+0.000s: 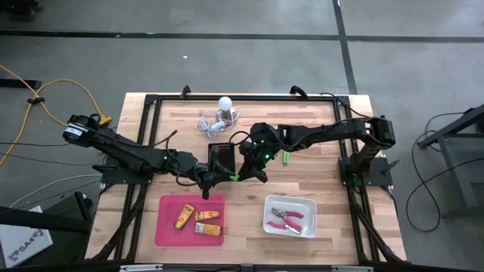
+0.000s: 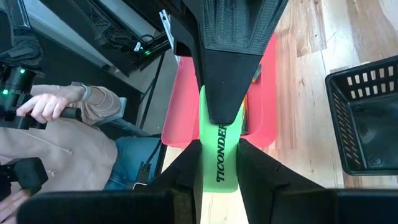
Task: Pick & Place School Supplies
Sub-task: Put the green eraser into the black bin
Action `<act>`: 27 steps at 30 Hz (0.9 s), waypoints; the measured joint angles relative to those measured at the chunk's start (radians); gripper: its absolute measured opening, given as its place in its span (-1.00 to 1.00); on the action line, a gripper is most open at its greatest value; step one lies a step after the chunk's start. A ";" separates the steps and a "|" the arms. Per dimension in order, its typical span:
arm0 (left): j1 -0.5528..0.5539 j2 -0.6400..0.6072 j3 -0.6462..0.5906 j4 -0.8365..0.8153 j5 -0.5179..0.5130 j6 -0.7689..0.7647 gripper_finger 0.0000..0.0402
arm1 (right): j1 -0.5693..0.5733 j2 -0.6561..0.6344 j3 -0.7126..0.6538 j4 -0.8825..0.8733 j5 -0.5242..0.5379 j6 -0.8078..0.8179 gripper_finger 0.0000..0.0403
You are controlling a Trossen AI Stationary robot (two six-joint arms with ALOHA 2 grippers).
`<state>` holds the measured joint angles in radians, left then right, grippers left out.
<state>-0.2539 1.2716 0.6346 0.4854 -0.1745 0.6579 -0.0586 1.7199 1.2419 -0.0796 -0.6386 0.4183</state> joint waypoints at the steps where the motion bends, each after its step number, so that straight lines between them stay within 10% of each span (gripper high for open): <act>1: 0.000 0.000 0.000 0.000 0.000 0.000 -0.81 | 0.000 0.000 0.000 0.000 0.000 0.000 -0.66; 11: 0.000 0.000 0.000 0.002 -0.001 -0.001 -0.81 | 0.000 0.000 0.000 0.002 -0.004 -0.003 -0.62; 27: -0.025 0.000 0.000 -0.005 -0.030 -0.007 -0.80 | -0.020 0.000 0.000 -0.062 -0.089 -0.006 -0.04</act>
<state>-0.2785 1.2720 0.6346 0.4805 -0.2041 0.6510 -0.0790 1.7199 1.2419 -0.1412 -0.7274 0.4120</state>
